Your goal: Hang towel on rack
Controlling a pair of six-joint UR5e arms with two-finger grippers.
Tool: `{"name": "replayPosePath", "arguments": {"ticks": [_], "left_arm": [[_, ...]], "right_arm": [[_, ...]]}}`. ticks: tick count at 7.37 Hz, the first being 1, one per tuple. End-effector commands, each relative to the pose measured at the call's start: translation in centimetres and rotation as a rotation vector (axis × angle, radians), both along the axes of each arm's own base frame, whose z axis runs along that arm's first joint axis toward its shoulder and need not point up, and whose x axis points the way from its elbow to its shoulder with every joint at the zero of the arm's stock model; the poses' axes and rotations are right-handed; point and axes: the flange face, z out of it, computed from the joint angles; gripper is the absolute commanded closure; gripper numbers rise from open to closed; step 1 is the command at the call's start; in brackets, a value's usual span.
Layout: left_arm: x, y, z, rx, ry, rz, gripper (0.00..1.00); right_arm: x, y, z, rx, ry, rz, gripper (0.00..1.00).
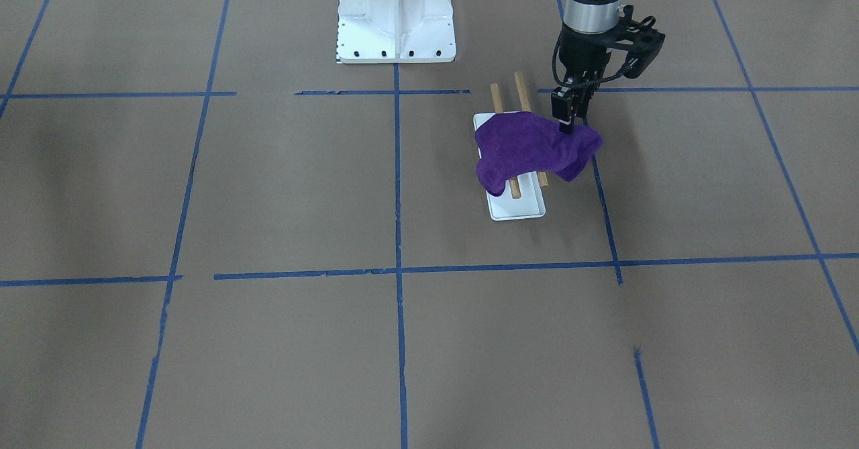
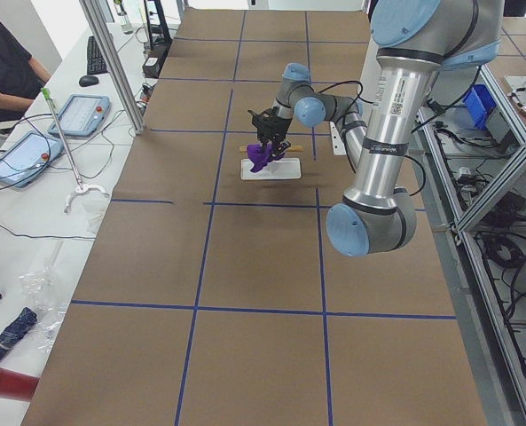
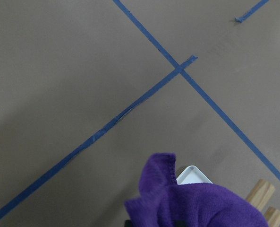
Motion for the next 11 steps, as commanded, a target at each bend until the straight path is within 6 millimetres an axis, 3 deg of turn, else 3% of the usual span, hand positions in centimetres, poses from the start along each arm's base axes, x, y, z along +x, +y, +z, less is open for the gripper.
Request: {"name": "replayPosePath", "arguments": {"ticks": [1, 2, 4, 5, 6, 8, 11], "left_arm": [[-0.4, -0.2, 0.3, 0.058, -0.037, 0.076, 0.00], [-1.1, -0.9, 0.4, 0.100, -0.062, 0.115, 0.00], [-4.8, -4.2, 0.7, 0.179, -0.114, 0.167, 0.00], [-7.6, -6.3, 1.1, 0.197, -0.106, 0.263, 0.00], [-10.7, -8.9, 2.3, 0.224, -0.113, 0.360, 0.00], [-15.4, -13.0, 5.6, 0.299, -0.196, 0.497, 0.00], [-24.2, -17.9, 11.2, 0.382, -0.209, 0.697, 0.00]], "right_arm": [[0.9, 0.1, 0.2, -0.005, -0.004, 0.018, 0.00], [2.8, 0.8, 1.3, -0.029, -0.026, 0.054, 0.00], [4.6, 2.4, 3.5, -0.073, -0.057, 0.086, 0.00], [5.5, 3.7, 5.7, -0.054, -0.059, 0.104, 0.00], [5.7, 4.9, 9.3, -0.003, -0.064, 0.108, 0.00], [6.2, 6.0, 14.9, 0.021, -0.070, 0.123, 0.00], [6.7, 6.4, 15.7, 0.030, -0.071, 0.136, 0.00]]}}
